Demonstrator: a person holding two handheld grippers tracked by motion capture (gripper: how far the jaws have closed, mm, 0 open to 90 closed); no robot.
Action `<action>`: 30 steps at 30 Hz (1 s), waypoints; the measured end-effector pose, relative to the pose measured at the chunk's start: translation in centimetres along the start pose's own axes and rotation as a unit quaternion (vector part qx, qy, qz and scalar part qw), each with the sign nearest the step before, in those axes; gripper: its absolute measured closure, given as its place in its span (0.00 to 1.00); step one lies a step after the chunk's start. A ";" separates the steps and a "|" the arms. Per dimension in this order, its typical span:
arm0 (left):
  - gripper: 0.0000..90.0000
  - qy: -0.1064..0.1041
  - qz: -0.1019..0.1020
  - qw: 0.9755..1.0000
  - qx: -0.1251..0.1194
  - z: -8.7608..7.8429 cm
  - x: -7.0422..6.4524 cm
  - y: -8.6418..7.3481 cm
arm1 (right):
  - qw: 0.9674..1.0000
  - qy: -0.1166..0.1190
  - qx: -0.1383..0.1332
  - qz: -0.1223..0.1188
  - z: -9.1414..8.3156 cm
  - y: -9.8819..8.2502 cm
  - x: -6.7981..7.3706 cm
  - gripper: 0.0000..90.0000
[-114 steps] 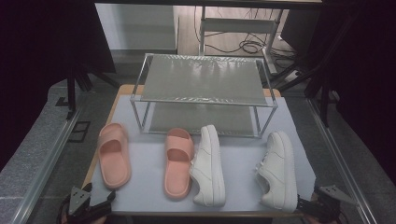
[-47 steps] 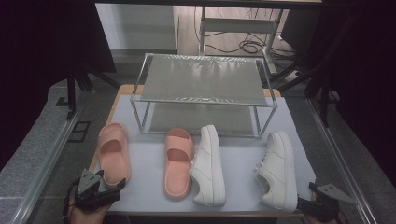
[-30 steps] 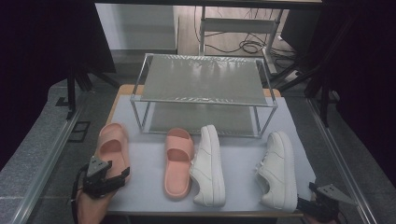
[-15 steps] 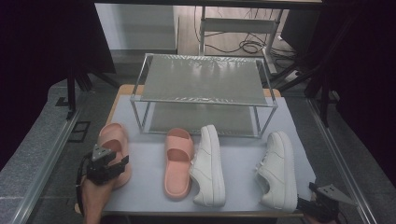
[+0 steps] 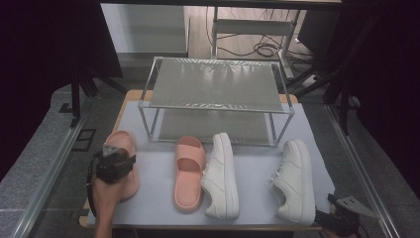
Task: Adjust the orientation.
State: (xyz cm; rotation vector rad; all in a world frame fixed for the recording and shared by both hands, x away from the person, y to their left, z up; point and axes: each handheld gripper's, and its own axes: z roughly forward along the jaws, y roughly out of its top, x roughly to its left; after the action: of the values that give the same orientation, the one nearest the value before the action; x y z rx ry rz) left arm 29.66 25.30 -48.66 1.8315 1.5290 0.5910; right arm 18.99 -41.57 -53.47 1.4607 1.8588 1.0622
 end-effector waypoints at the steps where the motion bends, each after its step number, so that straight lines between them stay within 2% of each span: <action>1: 0.68 0.002 -0.002 1.000 0.004 0.2 0.0 0.2 | 1.000 0.000 0.000 0.000 0.0 0.0 0.0 0.15; 7: 0.77 0.014 -0.008 1.000 0.015 0.7 0.0 0.7 | 1.000 0.000 0.000 0.000 0.0 0.0 0.0 0.15; 12: 0.87 0.015 -0.022 1.000 0.011 0.6 0.3 0.7 | 1.000 0.000 -0.001 0.000 0.0 0.0 0.0 0.15; 22: 0.95 0.041 -0.008 0.999 -0.002 -0.5 0.3 0.2 | 1.000 0.000 -0.002 -0.001 0.0 -0.1 0.0 0.15; 25: 0.95 0.043 -0.006 0.999 -0.004 -0.9 0.3 0.2 | 1.000 0.000 -0.002 0.000 0.0 -0.1 0.0 0.15; 30: 0.95 0.033 0.003 0.999 -0.009 -2.1 0.2 -0.1 | 1.000 0.000 -0.003 0.000 0.0 -0.1 0.0 0.15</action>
State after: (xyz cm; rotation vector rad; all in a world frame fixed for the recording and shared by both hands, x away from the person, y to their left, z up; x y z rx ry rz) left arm 28.16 25.94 -47.35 1.8196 1.5572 0.6718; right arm 18.95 -41.60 -53.53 1.4569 1.8547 1.0663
